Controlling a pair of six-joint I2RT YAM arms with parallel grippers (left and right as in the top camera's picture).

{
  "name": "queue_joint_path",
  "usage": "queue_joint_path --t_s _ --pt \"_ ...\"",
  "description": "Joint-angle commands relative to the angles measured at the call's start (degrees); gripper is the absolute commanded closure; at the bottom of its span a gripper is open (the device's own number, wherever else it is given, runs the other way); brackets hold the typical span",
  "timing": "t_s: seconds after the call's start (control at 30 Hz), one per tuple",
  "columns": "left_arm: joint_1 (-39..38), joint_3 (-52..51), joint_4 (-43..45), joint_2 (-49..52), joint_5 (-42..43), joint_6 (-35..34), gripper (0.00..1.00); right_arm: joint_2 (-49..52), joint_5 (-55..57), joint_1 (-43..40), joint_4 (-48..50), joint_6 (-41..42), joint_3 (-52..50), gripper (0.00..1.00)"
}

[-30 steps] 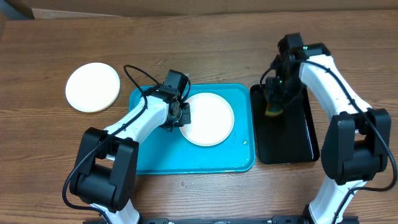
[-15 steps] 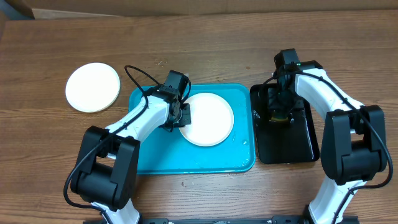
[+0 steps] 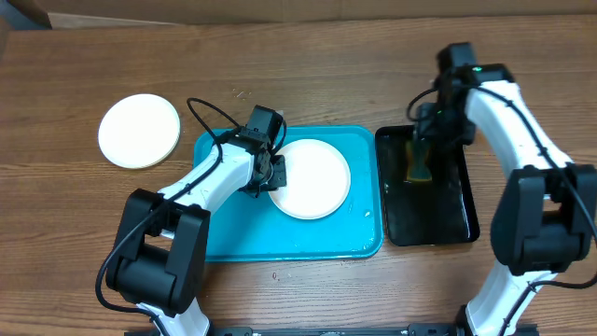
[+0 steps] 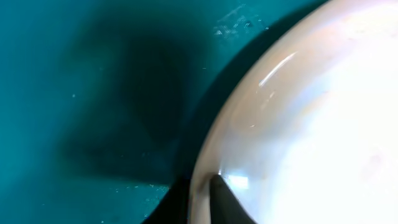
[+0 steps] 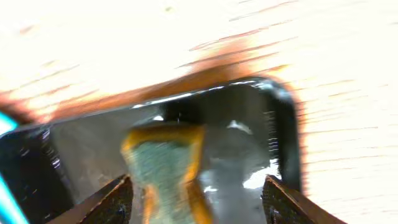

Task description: Clean dirty plates on tray and stack at the side

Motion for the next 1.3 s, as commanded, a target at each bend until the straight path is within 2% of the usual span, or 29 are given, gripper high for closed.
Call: queue_joint_path --t_s 0.0,0.1,0.2,0.27,0.3,0.57,0.8,1.07,1.27 --pt "-0.1 -0.3 0.0 1.4 -0.6 0.7 0.95 -1.6 -0.9 -5.4 0.2 3.0 1.3 0.31" --pt "0.0 -0.3 -0.1 1.3 -0.6 0.7 0.96 -1.6 -1.2 -10.1 0.2 3.8 1.3 0.26" --pt "0.9 0.8 -2.0 1.0 -0.6 1.8 0.96 -1.6 -1.2 -15.1 -0.4 3.8 1.3 0.14" --pt "2.2 2.3 -3.8 0.8 -0.5 1.8 0.96 -1.6 -1.2 -18.0 -0.5 3.8 1.3 0.01" --pt "2.9 3.3 -4.9 0.7 -0.3 1.8 0.96 -1.6 -1.2 -19.4 -0.5 3.8 1.3 0.0" --pt "7.7 13.7 -13.1 0.5 0.5 6.7 0.96 -1.6 -1.1 -26.9 0.7 3.8 1.2 0.0" --pt "6.3 23.9 -17.2 0.4 0.4 8.7 0.96 -1.6 -1.1 -28.4 4.0 3.8 1.2 0.0" --pt "-2.2 33.5 -18.0 0.4 -2.8 8.6 0.96 -1.6 -1.1 -28.4 4.1 3.8 1.2 0.0" --pt "-13.6 35.5 -15.2 0.4 -13.5 8.6 0.96 -1.6 -1.1 -28.4 4.1 3.8 1.2 0.0"
